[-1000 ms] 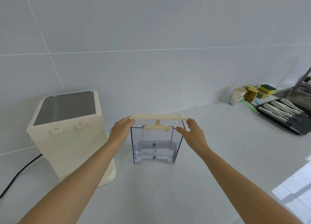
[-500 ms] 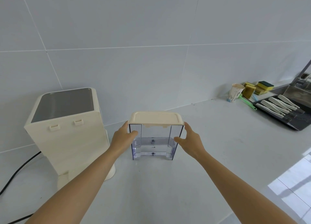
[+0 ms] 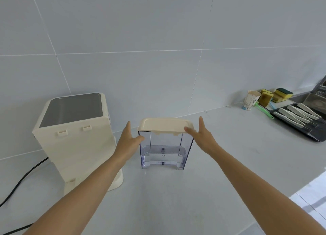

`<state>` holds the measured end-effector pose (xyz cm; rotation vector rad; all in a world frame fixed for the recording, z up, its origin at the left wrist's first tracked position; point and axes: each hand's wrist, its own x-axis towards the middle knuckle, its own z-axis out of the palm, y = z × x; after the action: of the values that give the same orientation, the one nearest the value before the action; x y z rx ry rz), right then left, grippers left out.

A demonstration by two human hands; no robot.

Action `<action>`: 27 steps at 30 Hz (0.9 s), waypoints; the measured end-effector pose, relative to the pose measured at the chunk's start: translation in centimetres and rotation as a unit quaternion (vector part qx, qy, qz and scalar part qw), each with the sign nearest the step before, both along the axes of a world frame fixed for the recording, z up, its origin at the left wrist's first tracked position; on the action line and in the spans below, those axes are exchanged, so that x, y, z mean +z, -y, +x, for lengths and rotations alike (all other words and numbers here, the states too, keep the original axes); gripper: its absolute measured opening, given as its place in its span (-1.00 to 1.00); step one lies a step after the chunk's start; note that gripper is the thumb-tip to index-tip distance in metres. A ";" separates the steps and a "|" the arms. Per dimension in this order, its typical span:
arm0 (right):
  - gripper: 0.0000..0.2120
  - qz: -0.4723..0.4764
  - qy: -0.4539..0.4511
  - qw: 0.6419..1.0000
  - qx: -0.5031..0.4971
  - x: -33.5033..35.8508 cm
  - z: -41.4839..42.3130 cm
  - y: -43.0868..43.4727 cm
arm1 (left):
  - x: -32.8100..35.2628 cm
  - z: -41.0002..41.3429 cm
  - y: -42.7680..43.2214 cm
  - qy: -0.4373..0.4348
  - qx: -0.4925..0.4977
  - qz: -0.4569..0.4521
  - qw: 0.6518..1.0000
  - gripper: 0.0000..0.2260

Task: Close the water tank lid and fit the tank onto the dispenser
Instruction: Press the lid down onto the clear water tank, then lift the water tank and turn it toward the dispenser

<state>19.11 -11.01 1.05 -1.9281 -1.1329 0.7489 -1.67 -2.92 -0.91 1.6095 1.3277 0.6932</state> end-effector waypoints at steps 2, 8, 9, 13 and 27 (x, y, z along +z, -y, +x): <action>-0.28 -0.003 0.010 1.000 0.017 0.2 0.3 -1.0 | 0.4 0.4 0.6 -0.060 -0.028 0.069 0.995 -0.37; -0.36 -0.060 0.080 0.993 0.070 0.2 0.2 -3.7 | 0.0 2.2 2.1 -0.232 -0.123 0.171 0.950 -0.38; -0.37 -0.065 0.083 0.992 0.072 0.3 0.2 -4.0 | -0.2 2.4 2.3 -0.246 -0.129 0.162 0.947 -0.37; -0.36 -0.079 0.065 0.993 0.063 0.6 0.2 -4.9 | -1.1 2.9 2.8 -0.288 -0.135 0.122 0.940 -0.33; -0.83 -0.122 0.099 0.986 0.052 0.9 0.0 -3.5 | -2.6 3.4 1.4 -0.215 -0.109 0.090 0.966 -0.31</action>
<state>19.07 -7.49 1.97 -2.2003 -1.3224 0.7975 1.69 -4.28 -3.53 2.1024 1.3857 0.3457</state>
